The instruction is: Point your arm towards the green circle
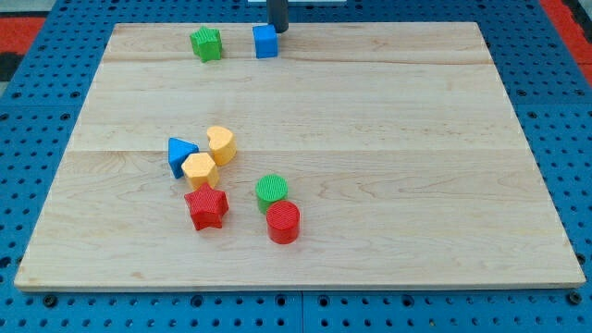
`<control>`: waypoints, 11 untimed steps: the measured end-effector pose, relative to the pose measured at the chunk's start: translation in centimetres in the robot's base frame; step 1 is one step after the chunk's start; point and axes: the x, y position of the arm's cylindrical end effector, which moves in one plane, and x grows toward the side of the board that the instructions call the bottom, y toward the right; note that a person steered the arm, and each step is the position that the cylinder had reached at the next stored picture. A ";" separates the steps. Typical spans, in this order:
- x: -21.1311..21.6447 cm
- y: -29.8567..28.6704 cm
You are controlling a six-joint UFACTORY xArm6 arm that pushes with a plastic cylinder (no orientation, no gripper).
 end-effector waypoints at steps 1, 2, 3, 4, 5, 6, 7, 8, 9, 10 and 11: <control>0.8 0.0; 1.0 0.0; 1.0 2.7; 3.6 7.2; 9.1 7.7; 11.9 7.4; 12.0 6.3; 13.9 5.6; 17.0 4.7; 19.4 3.7; 20.0 -0.1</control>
